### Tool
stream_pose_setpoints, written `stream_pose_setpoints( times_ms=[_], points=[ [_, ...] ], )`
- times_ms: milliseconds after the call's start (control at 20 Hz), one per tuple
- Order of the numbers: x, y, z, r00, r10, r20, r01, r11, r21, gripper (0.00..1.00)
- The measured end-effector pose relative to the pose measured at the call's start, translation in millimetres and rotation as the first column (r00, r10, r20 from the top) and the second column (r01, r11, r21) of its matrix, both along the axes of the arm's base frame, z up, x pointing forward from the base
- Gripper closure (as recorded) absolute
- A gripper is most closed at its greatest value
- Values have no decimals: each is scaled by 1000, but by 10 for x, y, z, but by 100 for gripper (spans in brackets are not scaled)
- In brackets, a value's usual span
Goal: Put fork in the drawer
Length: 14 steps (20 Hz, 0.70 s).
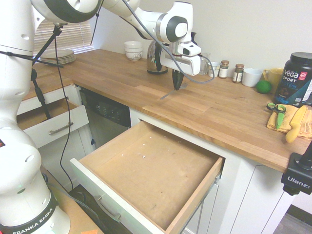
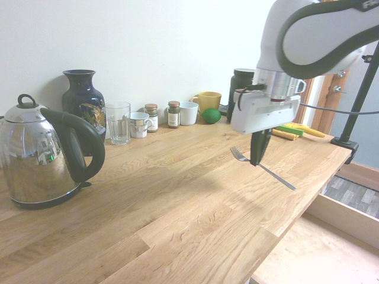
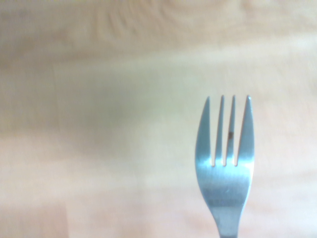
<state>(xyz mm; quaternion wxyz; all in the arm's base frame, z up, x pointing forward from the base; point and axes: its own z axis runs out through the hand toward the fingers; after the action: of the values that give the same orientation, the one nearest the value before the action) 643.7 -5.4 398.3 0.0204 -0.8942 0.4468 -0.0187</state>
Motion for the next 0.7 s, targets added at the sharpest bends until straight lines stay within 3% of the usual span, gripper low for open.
stream_pose_setpoints(
  times_ms=[700],
  points=[
    [-1782,-177,-599,1000,-14,-27,14,1000,9,100]
  ],
)
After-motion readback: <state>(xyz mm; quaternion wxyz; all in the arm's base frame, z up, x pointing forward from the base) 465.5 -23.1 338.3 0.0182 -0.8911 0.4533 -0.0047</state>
